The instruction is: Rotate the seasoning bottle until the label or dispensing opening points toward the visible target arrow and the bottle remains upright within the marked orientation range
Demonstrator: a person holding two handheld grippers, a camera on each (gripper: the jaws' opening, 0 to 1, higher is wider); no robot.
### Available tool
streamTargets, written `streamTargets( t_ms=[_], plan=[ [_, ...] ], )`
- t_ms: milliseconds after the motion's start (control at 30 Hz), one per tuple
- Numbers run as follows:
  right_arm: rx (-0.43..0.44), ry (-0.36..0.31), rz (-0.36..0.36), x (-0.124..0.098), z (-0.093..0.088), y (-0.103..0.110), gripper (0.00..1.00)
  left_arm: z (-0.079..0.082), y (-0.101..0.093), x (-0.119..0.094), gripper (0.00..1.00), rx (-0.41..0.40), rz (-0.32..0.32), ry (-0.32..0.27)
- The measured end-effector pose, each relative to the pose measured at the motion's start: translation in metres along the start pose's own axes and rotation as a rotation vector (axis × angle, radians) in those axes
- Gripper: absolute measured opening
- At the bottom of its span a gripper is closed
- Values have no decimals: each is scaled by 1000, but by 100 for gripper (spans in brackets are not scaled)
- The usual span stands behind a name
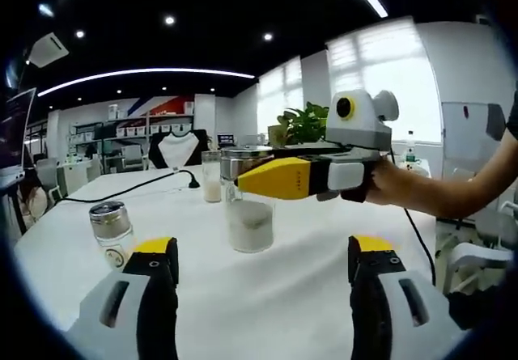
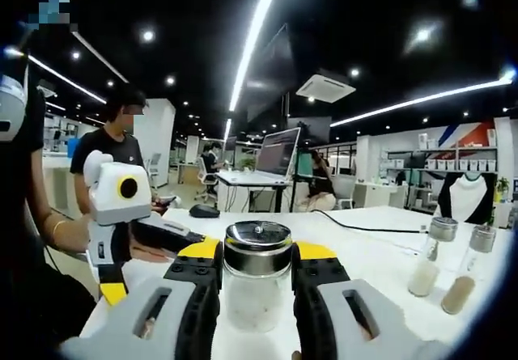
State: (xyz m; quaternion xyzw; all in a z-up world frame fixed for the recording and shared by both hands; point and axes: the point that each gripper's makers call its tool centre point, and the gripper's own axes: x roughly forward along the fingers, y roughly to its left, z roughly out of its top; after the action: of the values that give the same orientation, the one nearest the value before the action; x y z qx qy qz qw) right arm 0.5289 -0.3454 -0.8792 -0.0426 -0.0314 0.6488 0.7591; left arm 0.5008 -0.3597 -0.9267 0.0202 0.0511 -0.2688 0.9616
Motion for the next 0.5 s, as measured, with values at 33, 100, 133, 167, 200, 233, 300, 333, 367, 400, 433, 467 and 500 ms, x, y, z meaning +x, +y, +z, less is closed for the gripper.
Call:
streamTargets(
  t_ms=[33,100,133,167,200,233,300,333,367,400,433,467,500],
  plan=[
    [4,-1,8,0,0,1,31,0,0,0,91,0,1,1],
    [9,-4,14,0,0,3,31,-1,1,2,91,1,5,4],
    [8,-4,19,-1,0,3,31,-1,1,2,91,1,6,5],
    [7,-5,23,-1,0,4,31,-1,1,3,91,2,9,6],
    [3,-4,29,-2,0,6,31,-1,2,3,90,3,11,6],
    [-1,-2,35,-2,0,7,31,-1,2,5,90,5,16,6],
    [-1,0,45,-3,0,10,31,-2,2,6,90,5,20,6],
    [-1,3,51,-3,0,11,31,-1,2,7,89,5,21,5],
    [-4,3,56,-3,0,11,31,-1,1,8,89,4,23,4],
    [-9,5,61,-4,0,13,31,-1,1,9,88,5,26,3],
    [-11,6,64,-4,0,14,31,-1,1,10,88,4,26,3],
    [-15,6,67,-4,1,15,31,-2,1,11,87,-4,27,8],
    [-18,6,71,-5,1,16,31,-2,0,12,86,-4,25,7]
  ],
)
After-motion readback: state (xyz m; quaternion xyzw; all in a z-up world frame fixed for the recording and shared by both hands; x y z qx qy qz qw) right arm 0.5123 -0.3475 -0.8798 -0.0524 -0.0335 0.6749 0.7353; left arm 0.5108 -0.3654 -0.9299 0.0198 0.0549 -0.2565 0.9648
